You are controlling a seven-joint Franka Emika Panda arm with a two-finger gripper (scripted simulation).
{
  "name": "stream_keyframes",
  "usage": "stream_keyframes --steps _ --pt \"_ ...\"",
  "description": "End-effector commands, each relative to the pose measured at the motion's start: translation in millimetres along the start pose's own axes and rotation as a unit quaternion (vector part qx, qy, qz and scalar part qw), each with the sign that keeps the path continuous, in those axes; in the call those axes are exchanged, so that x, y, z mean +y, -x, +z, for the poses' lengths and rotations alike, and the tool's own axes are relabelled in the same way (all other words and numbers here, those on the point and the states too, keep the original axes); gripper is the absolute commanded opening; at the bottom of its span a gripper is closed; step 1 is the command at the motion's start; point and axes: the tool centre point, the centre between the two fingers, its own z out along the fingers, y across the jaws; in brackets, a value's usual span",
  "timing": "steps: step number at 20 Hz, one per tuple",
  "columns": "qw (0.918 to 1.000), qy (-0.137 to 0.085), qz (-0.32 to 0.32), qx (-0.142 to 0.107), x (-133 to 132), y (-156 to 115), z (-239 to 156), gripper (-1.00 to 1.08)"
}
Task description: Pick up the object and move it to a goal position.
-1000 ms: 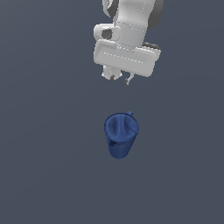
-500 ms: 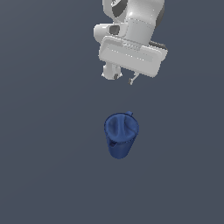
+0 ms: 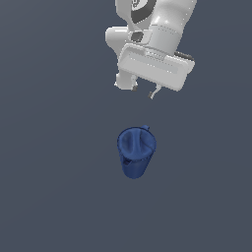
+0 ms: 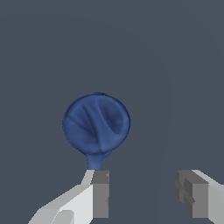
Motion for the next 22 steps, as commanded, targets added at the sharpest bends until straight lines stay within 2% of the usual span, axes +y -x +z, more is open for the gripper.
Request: stream_keyframes --steps 1,12,22 --pt "0.9999 0.003 0.009 0.01 -4.7 1.4 2.9 0.28" --pt "0.9981 0.012 0.043 0.043 -25.2 15.3 26.6 0.28" --pt "0.996 0.014 0.07 0.053 -42.6 38.9 61.5 0.28"
